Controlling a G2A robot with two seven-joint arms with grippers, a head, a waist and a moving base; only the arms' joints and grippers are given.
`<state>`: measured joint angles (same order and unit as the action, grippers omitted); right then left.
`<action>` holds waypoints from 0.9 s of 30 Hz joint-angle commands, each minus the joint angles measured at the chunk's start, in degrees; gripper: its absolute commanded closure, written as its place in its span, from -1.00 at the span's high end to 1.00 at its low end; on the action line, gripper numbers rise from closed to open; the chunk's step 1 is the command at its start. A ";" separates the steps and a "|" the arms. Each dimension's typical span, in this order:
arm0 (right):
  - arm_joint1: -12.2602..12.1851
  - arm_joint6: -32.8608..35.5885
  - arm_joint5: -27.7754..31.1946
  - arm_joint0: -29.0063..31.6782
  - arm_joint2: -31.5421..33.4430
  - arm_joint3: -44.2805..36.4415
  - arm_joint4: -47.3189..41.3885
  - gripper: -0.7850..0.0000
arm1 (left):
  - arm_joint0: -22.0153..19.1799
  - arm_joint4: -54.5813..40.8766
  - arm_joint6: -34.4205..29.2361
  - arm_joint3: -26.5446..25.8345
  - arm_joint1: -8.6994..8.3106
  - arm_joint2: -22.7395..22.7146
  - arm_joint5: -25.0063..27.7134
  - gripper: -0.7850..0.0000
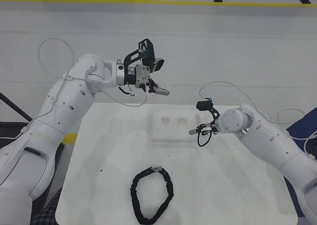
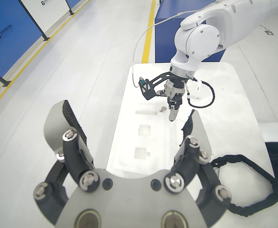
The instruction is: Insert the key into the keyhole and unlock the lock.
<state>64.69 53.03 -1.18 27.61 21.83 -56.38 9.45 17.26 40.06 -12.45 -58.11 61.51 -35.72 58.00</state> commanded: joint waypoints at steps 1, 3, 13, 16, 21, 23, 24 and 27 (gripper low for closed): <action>0.00 0.00 0.00 0.00 0.00 0.00 0.00 1.00 | 0.00 0.00 0.00 0.00 0.00 0.00 0.00 1.00; 0.14 0.13 -2.16 0.04 -0.60 -1.06 2.37 1.00 | 0.00 0.00 0.00 0.00 0.00 0.00 0.00 1.00; 0.93 4.76 -11.94 1.04 -0.40 -5.99 6.85 1.00 | 0.00 0.00 0.00 0.00 0.00 0.00 0.00 1.00; 1.01 4.58 -12.10 1.65 0.36 -5.93 6.75 0.96 | 0.00 0.00 0.00 0.00 0.00 0.00 0.00 1.00; 1.32 3.92 -12.49 2.33 1.53 -4.80 6.78 0.39 | 0.00 0.00 0.00 0.00 0.00 0.00 0.00 1.00; 1.55 3.87 -13.10 2.48 1.96 -4.34 6.60 -0.02 | 0.00 0.00 0.00 0.00 0.00 0.00 0.00 1.00; 1.66 3.86 -13.51 2.50 2.13 -4.11 6.71 -0.04 | 0.00 0.00 0.00 0.00 0.00 0.00 0.00 1.00; 1.98 4.22 -14.93 2.59 2.33 -3.83 7.52 -0.05 | 0.00 0.00 0.00 0.00 0.00 0.00 0.00 1.00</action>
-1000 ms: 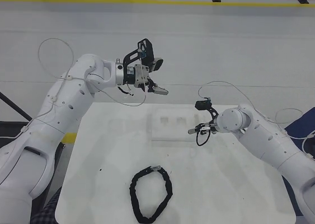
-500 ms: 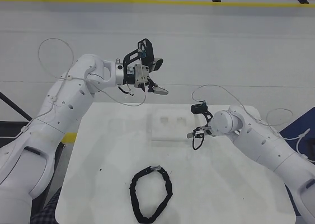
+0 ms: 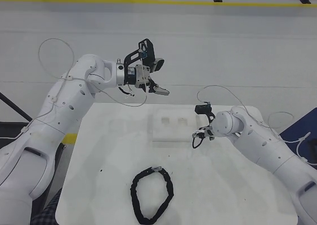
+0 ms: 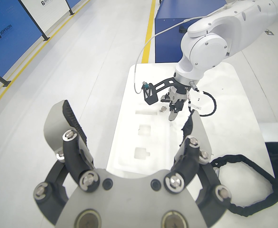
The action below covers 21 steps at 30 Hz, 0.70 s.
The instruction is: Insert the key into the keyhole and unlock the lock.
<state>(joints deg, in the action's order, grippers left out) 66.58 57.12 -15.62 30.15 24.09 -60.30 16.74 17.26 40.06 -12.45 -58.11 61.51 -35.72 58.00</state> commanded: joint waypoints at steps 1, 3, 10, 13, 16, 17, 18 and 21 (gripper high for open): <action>0.18 0.17 -0.91 0.15 0.21 0.19 0.29 -0.08 | 0.00 0.00 0.00 0.00 0.00 0.00 0.00 1.00; 0.33 -0.01 -1.49 0.42 0.61 0.47 0.27 -0.10 | 0.00 0.00 0.00 0.00 0.00 0.00 0.00 1.00; 0.90 -1.99 -3.16 1.40 1.72 1.77 1.26 -0.30 | 0.00 0.00 0.00 0.00 0.00 0.00 0.00 1.00; 1.18 -2.29 -3.76 1.56 2.00 1.78 2.02 -0.30 | 0.00 0.00 0.00 0.00 0.00 0.00 0.00 1.00; 1.51 -2.50 -4.24 1.76 2.25 1.83 2.55 -0.35 | 0.00 0.00 0.00 0.00 0.00 0.00 0.00 1.00; 1.64 -2.50 -4.30 1.85 2.23 2.00 2.81 -0.38 | 0.00 0.00 0.00 0.00 0.00 0.00 0.00 1.00; 1.79 -2.56 -4.42 1.91 2.26 2.24 2.96 -0.40 | 0.00 0.00 0.00 0.00 0.00 0.00 0.00 1.00; 2.28 -3.00 -4.70 2.01 2.37 3.07 3.40 -0.45 | 0.00 0.00 0.00 0.00 0.00 0.00 0.00 1.00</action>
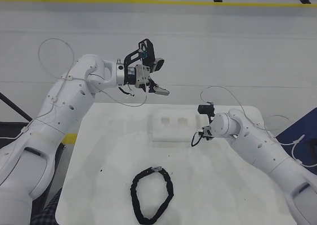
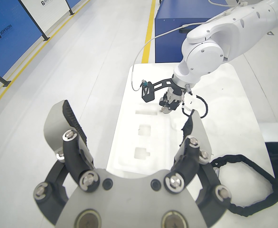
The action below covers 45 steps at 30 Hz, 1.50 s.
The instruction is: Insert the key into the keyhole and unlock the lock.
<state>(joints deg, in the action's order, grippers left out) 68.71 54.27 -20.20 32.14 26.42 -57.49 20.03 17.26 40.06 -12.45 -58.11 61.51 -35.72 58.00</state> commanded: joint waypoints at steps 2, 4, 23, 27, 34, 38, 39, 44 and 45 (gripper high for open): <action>0.45 -0.40 -0.05 0.15 0.19 0.82 0.20 -0.52 | 0.00 0.00 0.00 0.00 0.00 0.00 0.00 1.00; 0.75 -0.47 0.07 0.32 0.20 1.32 0.46 -0.57 | 0.00 0.00 0.00 0.00 0.00 0.00 0.00 1.00; 2.13 2.29 -1.20 -0.28 2.66 0.89 3.59 -1.00 | 0.00 0.00 0.00 0.00 0.00 0.00 0.00 1.00; 1.32 4.11 -2.39 -0.02 4.40 -1.58 4.69 -1.00 | 0.00 0.00 0.00 0.00 0.00 0.00 0.00 1.00; -1.65 6.90 -1.63 2.60 10.68 -10.08 4.96 -1.00 | 0.00 0.00 0.00 0.00 0.00 0.00 0.00 1.00; -4.32 8.44 1.40 6.26 17.46 -16.05 2.74 -1.00 | 0.00 0.00 0.00 0.00 0.00 0.00 0.00 1.00; -4.98 8.65 2.76 7.53 19.48 -17.94 1.40 -1.00 | 0.00 0.00 0.00 0.00 0.00 0.00 0.00 1.00; -8.21 7.78 9.24 15.37 31.45 -24.18 -6.09 -1.00 | 0.00 0.00 0.00 0.00 0.00 0.00 0.00 1.00; -8.74 7.90 11.15 17.13 33.68 -25.42 -7.99 -1.00 | 0.00 0.00 0.00 0.00 0.00 0.00 0.00 1.00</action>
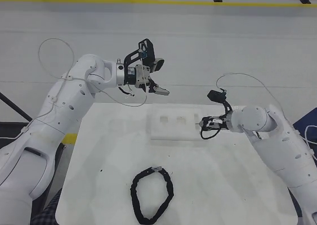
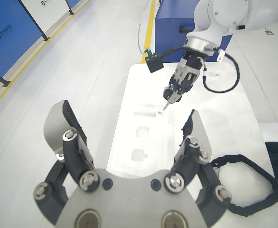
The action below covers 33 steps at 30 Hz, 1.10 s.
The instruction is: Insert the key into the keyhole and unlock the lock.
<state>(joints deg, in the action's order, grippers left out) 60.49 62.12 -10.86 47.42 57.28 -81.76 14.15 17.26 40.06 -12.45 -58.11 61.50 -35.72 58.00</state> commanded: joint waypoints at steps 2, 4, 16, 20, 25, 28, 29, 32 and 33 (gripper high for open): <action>-1.50 0.11 5.42 5.17 7.38 -2.98 -5.51 -1.00 | 0.00 0.00 0.00 0.00 0.00 0.00 0.00 1.00; -2.29 1.12 9.79 8.29 11.32 -4.42 -9.61 -1.00 | 0.00 0.00 0.00 0.00 0.00 0.00 0.00 1.00; -3.46 5.36 28.15 14.72 19.81 0.51 -29.28 -1.00 | 0.00 0.00 0.00 0.00 0.00 0.00 0.00 1.00; -3.46 5.36 28.15 14.72 19.81 0.51 -29.28 -1.00 | 0.00 0.00 0.00 0.00 0.00 0.00 0.00 1.00; -3.46 5.36 28.15 14.72 19.81 0.51 -29.28 -1.00 | 0.50 -0.37 0.22 -0.24 0.00 -0.06 -0.34 1.00; -3.46 5.36 28.15 14.72 19.81 0.51 -29.28 -1.00 | 1.16 -0.86 -1.52 -1.23 -0.31 -0.77 -0.32 1.00; -3.46 5.36 28.15 14.72 19.81 0.51 -29.28 -1.00 | 1.45 -1.12 -2.24 -1.53 -0.46 -0.92 0.00 1.00; -3.46 5.36 28.15 14.72 19.81 0.51 -29.28 -1.00 | 2.66 -1.74 -4.41 -2.45 -1.06 -1.01 0.00 1.00; -3.46 5.36 28.15 14.72 19.81 0.51 -29.28 -1.00 | 3.25 -1.97 -4.83 -2.68 -1.31 -0.98 0.00 1.00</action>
<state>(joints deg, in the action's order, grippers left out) 57.03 67.48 17.28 62.14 77.09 -81.26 -15.13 19.90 38.28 -16.82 -60.57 60.45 -36.74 58.02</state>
